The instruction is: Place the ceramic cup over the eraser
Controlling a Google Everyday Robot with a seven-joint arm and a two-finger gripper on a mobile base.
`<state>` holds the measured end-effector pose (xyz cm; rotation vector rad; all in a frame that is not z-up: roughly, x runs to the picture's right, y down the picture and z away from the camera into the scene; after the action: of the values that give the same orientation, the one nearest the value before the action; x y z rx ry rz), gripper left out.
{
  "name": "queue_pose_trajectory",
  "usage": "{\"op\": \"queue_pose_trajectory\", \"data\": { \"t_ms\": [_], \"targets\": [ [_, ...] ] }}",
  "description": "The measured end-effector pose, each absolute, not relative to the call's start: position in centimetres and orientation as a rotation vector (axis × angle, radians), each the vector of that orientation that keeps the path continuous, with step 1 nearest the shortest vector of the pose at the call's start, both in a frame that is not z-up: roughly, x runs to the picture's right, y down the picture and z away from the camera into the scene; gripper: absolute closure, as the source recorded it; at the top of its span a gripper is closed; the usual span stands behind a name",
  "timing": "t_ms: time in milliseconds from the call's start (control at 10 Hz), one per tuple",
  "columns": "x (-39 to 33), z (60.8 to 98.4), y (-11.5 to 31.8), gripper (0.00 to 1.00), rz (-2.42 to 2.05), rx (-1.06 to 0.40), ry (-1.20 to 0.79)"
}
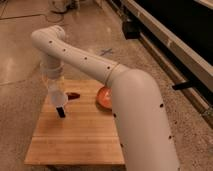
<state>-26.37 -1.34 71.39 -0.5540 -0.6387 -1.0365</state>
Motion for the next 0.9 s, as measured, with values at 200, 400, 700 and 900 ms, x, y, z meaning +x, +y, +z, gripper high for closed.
{"op": "queue_pose_trajectory", "data": {
  "t_ms": [200, 400, 700, 900],
  "targets": [
    [-26.6, 72.7, -0.9, 1.0, -1.039, -0.571, -0.649],
    [-26.2, 74.5, -0.1, 1.0, -1.026, -0.597, -0.656],
    [-25.8, 76.7, 1.9, 0.86, -1.004, -0.646, -0.675],
    [-25.9, 77.8, 2.8, 0.69, -0.981, -0.66, -0.693]
  ]
}}
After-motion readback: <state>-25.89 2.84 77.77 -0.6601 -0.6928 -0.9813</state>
